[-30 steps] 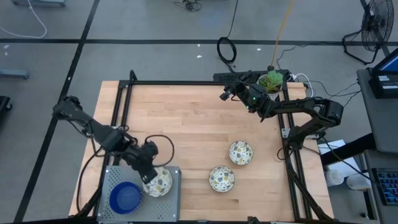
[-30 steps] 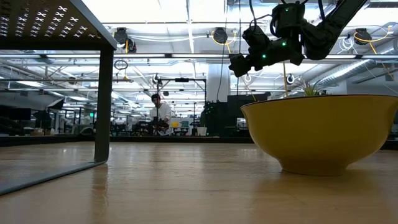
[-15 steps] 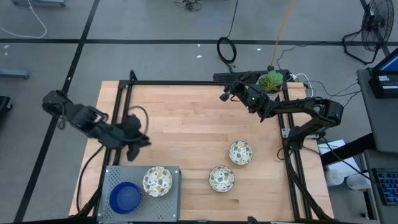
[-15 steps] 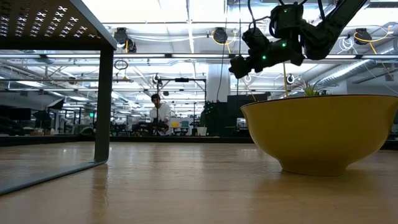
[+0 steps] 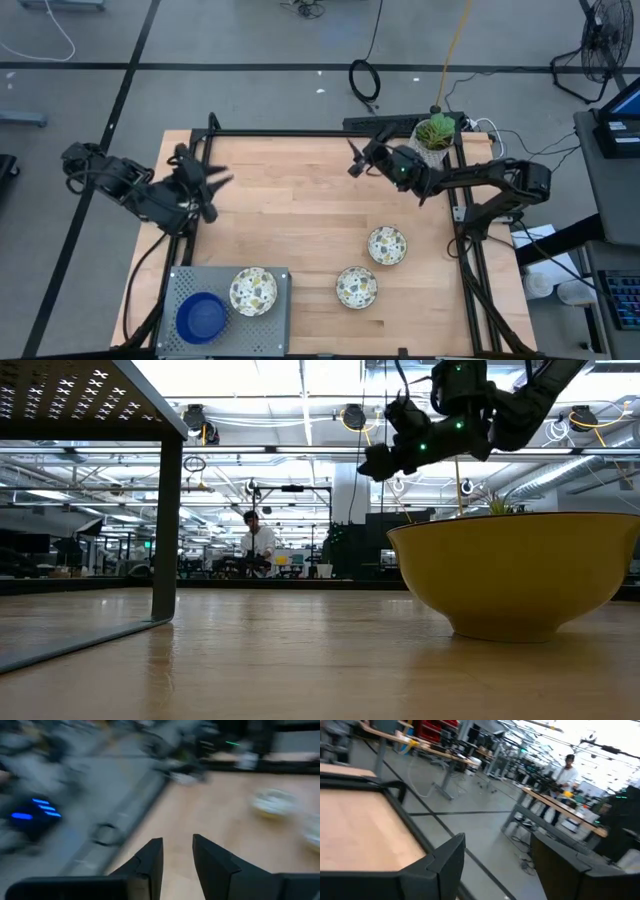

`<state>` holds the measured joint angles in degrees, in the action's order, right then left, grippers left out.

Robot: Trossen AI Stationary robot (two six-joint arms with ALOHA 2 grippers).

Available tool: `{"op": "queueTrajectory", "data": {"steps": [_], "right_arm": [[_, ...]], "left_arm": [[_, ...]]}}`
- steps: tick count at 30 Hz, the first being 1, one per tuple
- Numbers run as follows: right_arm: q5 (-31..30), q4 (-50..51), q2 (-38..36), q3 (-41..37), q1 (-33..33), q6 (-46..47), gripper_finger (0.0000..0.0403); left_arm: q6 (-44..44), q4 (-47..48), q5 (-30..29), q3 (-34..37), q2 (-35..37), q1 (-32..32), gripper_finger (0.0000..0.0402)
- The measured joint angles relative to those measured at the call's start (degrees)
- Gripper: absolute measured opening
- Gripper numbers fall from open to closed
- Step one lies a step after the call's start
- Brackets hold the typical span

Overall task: Pick & Place Mini bowls
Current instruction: Stack the top white patterned bowl on top of the other white patterned bowl on the shelf

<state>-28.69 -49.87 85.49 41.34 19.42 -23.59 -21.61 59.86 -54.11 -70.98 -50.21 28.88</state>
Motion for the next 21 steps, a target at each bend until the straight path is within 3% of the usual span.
{"op": "queueTrajectory", "data": {"steps": [4,11,14,16,21], "right_arm": [[0.25,0.02,0.0,0.0,-3.5,2.33,0.021],[0.26,1.2,-1.72,0.02,-8.18,5.09,0.021],[1.71,4.21,-4.06,0.01,-9.4,7.99,0.021],[5.61,8.43,-6.29,0.59,-10.02,10.94,0.021],[15.41,38.41,-11.8,10.48,-11.86,22.11,0.021]], "left_arm": [[0.33,0.0,-9.42,0.4,-0.46,-0.08,0.0108],[-1.48,-0.66,-6.72,5.49,5.55,-3.28,0.0108],[0.22,-7.27,-2.54,10.83,10.67,-4.98,0.0108],[6.32,-15.75,2.95,15.87,14.66,-6.2,0.0108],[24.12,-40.13,22.02,27.41,22.54,-11.25,0.0108]]}}
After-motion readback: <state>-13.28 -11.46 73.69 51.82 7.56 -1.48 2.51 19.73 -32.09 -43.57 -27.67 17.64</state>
